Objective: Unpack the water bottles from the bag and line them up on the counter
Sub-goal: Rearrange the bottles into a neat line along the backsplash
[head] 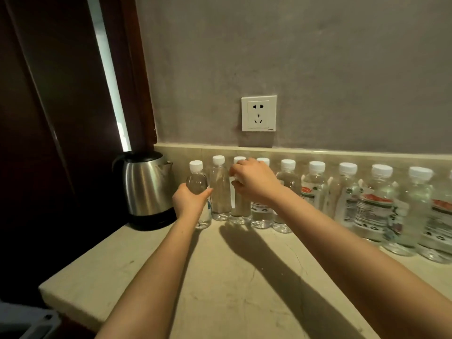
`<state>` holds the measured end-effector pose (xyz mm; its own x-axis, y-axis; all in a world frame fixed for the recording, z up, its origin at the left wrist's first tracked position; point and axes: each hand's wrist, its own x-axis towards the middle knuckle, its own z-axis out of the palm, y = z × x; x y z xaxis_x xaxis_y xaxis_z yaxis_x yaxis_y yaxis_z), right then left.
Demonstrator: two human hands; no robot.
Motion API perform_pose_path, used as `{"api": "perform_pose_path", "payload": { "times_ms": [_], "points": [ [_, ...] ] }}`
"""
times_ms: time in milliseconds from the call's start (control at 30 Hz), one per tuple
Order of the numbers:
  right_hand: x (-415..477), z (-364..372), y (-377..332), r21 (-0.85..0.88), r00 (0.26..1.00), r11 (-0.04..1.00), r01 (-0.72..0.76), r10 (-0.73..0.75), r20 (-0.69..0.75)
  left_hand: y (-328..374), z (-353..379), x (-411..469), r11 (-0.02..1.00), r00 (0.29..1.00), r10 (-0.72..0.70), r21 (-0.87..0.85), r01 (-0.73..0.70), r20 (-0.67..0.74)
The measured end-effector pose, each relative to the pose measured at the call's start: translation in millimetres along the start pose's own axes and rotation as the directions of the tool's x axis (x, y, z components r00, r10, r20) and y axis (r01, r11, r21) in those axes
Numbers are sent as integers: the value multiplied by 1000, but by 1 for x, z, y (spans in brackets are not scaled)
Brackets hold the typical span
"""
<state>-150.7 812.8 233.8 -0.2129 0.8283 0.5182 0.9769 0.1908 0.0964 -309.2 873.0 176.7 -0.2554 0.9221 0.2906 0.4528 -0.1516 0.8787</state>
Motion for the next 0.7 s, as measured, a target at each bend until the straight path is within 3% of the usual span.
{"api": "perform_pose_path", "payload": {
  "times_ms": [200,367,600,700],
  "points": [
    [32,17,-10,-46,996,999,-24,20,-84,-14,9,33,997,992,76,-33,-73,96],
    [54,19,-24,-115,994,989,-96,89,-62,-29,6,52,991,954,136,-47,-128,269],
    [80,16,-27,-86,946,949,-304,311,94,1,-18,77,948,828,310,-215,-234,466],
    [85,16,-28,-90,924,933,-349,358,131,28,-26,96,863,708,450,-61,-502,544]
  ]
}}
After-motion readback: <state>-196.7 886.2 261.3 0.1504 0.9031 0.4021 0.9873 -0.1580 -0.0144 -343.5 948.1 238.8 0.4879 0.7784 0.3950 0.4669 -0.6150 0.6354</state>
